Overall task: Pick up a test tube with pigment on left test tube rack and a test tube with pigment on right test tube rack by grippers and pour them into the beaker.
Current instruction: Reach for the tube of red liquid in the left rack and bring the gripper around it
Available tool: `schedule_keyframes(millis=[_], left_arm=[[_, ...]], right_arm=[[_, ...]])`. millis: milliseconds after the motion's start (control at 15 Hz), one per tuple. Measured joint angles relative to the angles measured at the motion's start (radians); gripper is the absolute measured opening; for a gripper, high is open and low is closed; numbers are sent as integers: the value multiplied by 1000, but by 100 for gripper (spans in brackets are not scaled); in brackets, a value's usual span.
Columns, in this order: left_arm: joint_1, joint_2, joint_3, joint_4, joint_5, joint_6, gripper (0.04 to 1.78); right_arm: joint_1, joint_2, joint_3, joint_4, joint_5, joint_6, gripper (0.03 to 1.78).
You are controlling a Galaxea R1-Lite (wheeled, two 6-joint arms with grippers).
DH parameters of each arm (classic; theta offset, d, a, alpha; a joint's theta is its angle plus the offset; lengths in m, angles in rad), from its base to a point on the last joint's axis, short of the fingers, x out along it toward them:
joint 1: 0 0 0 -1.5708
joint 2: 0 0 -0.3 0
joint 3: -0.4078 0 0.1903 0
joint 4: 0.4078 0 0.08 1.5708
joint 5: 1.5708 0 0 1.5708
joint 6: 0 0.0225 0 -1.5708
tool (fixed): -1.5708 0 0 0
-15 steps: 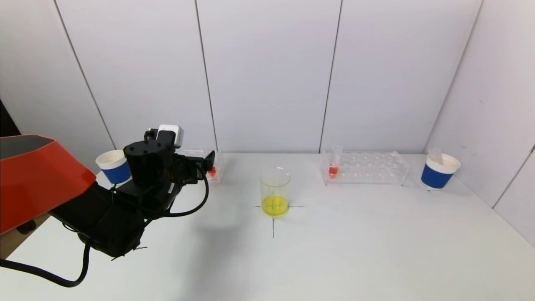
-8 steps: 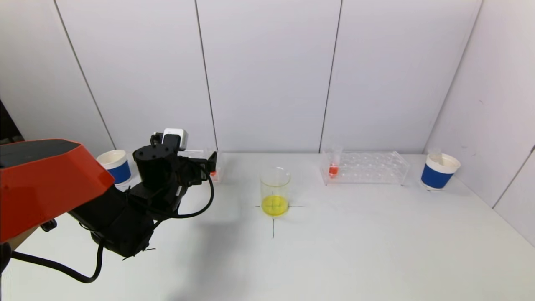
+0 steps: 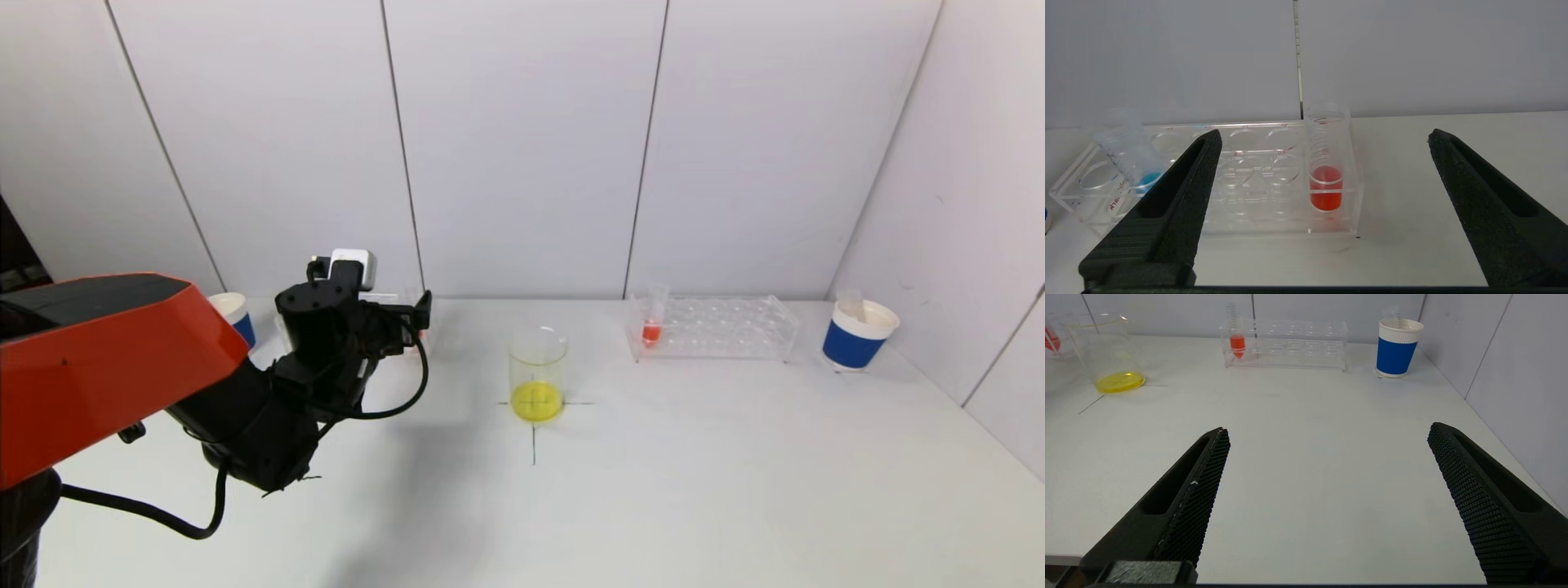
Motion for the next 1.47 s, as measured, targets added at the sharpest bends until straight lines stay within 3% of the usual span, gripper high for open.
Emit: schedule_keyframes(millis=[800,1467], left_arm=[[4,83,-74,-29,-3,4,176],[11,162,-79,-132,-6,10,176]], right_arm=[[0,0,0,0,0,0,176],[0,0,0,0,0,0,176]])
